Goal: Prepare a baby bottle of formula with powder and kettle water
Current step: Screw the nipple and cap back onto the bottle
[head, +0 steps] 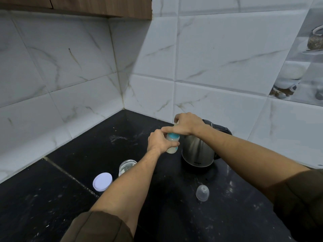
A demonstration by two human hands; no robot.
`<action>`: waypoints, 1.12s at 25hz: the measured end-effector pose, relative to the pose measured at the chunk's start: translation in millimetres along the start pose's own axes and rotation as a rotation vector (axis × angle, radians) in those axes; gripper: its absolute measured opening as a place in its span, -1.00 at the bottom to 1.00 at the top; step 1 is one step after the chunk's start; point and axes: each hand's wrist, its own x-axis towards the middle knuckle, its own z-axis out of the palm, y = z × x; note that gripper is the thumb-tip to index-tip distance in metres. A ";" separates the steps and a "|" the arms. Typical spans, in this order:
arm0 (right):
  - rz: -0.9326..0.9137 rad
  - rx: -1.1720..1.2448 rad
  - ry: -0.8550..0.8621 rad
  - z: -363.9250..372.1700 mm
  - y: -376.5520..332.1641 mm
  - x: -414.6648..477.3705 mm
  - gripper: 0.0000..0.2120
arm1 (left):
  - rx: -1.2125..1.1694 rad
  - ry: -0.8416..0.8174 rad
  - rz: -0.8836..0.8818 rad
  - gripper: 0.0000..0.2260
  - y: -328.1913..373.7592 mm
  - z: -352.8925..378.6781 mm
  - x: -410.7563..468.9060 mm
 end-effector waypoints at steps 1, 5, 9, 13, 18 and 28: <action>-0.028 0.045 -0.062 -3.5 0.1 0.6 -0.42 | -0.006 -0.004 0.007 -0.65 0.5 -0.6 1.1; -0.084 0.048 -0.134 -7.4 3.8 6.6 -0.67 | -0.006 -0.014 0.042 -0.70 1.9 -2.6 2.3; 0.000 -0.036 0.022 -0.2 3.4 3.1 -0.42 | -0.014 -0.013 0.057 -0.61 1.8 0.0 1.5; 0.048 -0.150 0.073 2.0 0.3 -2.3 -0.28 | 0.007 -0.014 0.047 -0.58 0.3 1.0 1.8; -0.061 0.072 -0.128 -12.0 1.7 4.6 -0.53 | -0.003 -0.001 0.036 -0.58 -0.2 -1.4 3.0; 0.058 -0.043 -0.016 -7.3 0.1 -0.1 -0.34 | -0.007 -0.018 0.028 -0.56 1.5 2.2 2.2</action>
